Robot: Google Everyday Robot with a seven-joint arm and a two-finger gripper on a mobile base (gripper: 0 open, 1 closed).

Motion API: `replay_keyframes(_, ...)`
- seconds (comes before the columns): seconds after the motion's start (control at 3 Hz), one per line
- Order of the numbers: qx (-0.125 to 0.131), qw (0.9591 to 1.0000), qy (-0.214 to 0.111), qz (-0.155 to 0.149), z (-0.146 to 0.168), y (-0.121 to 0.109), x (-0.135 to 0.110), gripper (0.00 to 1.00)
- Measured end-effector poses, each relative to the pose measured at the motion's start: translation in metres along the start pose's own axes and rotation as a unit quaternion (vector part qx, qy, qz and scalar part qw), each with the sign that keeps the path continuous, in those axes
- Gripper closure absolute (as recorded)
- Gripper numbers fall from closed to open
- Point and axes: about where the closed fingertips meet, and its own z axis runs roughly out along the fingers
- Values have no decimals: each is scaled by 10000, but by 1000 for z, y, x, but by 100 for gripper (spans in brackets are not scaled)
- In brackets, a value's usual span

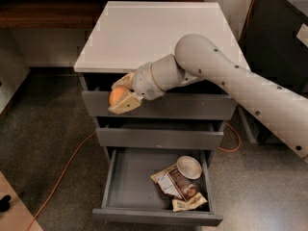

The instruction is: Pick orange from bottom drawer and place on counter

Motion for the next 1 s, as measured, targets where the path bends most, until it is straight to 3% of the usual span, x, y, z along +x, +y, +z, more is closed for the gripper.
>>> replay_keyframes(0.67,10,9998,209,43,-15,-15,-18,100)
replay_keyframes(1.0,140,9996,232,-108,-37,-37,-37,100)
